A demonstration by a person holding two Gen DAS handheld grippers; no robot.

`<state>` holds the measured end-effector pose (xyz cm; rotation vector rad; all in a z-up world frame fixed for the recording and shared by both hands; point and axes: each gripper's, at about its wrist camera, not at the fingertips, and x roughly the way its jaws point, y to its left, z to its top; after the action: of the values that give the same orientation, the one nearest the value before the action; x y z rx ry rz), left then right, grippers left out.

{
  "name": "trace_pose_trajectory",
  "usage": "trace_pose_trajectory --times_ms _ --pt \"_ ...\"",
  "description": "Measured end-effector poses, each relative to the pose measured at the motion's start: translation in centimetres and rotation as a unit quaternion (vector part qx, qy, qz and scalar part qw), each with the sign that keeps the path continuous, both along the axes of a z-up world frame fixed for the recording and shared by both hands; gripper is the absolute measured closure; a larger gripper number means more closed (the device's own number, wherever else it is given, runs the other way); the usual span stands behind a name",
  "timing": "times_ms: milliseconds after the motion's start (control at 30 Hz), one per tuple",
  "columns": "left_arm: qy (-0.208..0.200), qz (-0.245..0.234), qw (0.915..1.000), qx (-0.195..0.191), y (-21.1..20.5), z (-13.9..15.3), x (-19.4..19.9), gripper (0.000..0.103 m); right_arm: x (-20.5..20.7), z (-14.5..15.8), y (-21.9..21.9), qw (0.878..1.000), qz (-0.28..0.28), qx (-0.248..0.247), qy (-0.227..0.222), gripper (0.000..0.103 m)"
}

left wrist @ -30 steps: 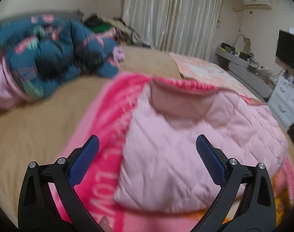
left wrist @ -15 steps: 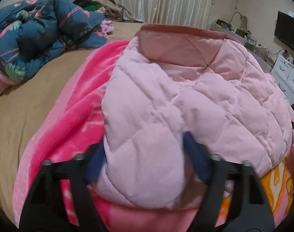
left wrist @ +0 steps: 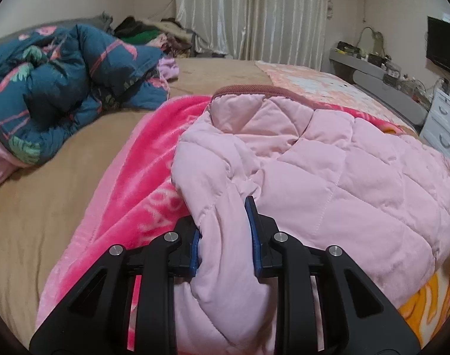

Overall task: Fold large clothes
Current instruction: 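Grasp the folded jacket edge with the left tool while the right tool grasps it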

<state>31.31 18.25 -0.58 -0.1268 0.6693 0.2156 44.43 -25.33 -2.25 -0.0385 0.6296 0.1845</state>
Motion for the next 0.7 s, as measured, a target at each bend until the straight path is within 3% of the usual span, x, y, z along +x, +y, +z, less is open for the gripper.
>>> trace_pose_trajectory --times_ms 200,500,600,700 --pt "0.013 0.01 0.9998 -0.013 0.3 -1.2 2.1 0.084 2.1 -2.2 -0.2 0.999 -0.013 0.003 0.029 0.083" --pt "0.018 0.015 0.9996 -0.013 0.5 -2.3 2.5 0.082 2.7 -3.0 -0.2 0.999 -0.023 0.021 0.043 0.081" --pt "0.02 0.02 0.9993 -0.024 0.9 -2.4 2.5 0.08 2.2 -2.7 -1.0 0.997 -0.03 0.04 0.051 0.071" --pt "0.021 0.024 0.9991 -0.027 0.9 -2.2 2.1 0.078 1.6 -2.5 -2.1 0.995 -0.042 0.065 0.057 0.035"
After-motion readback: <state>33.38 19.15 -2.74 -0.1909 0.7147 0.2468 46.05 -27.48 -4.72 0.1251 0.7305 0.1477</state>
